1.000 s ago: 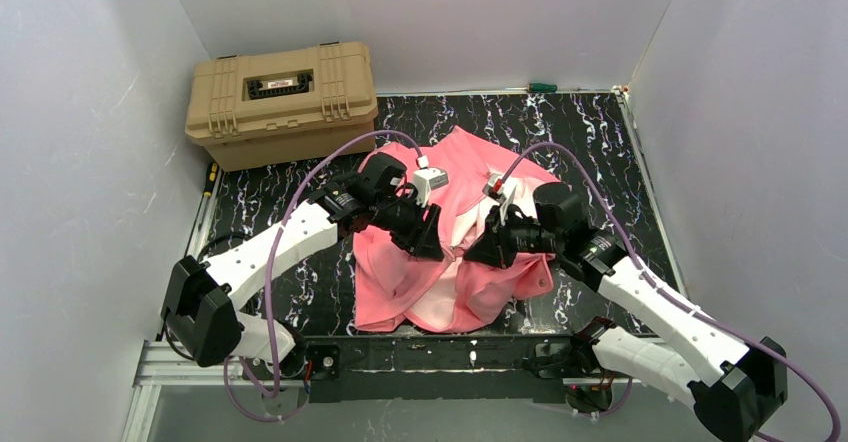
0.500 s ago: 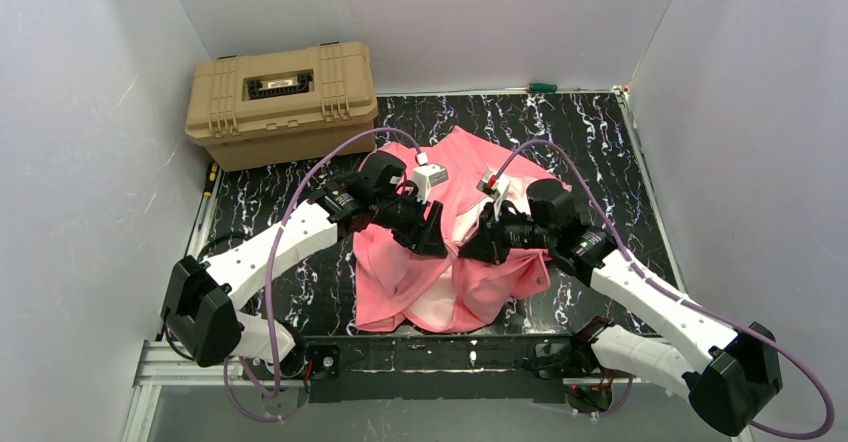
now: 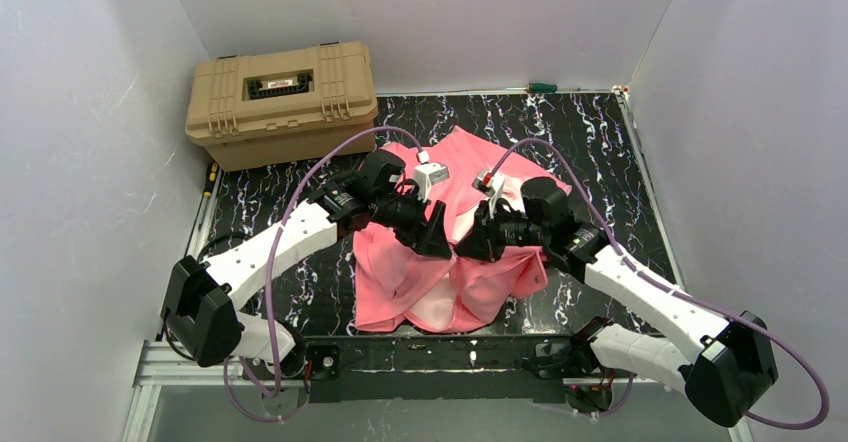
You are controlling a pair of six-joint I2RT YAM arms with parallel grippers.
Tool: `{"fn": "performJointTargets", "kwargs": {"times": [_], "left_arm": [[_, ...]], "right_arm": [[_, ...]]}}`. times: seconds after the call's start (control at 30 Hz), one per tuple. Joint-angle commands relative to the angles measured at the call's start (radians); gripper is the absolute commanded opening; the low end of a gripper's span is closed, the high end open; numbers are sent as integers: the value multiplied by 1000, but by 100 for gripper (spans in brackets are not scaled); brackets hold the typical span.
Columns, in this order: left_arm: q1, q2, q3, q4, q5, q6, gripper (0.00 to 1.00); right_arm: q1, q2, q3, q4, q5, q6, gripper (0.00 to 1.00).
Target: Zip up the jacket
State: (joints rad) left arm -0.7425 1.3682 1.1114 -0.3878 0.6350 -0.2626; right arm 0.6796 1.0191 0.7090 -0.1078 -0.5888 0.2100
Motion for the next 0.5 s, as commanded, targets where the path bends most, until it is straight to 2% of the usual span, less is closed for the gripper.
{"fn": "performJointTargets", "kwargs": {"times": [0.0, 0.1, 0.2, 0.27, 0.47], "left_arm": [[3, -11, -1, 15, 42, 7, 61], [4, 0, -8, 20, 54, 15, 51], [3, -5, -15, 6, 45, 33, 28], [4, -11, -22, -13, 23, 42, 17], [5, -48, 18, -141, -16, 119, 14]], "right_arm": [[9, -5, 36, 65, -12, 7, 1], [11, -5, 41, 66, 1, 7, 1], [10, -10, 51, 39, 24, -5, 1], [11, -16, 60, 3, 53, -34, 1], [6, -52, 110, -186, 213, -160, 1]]}}
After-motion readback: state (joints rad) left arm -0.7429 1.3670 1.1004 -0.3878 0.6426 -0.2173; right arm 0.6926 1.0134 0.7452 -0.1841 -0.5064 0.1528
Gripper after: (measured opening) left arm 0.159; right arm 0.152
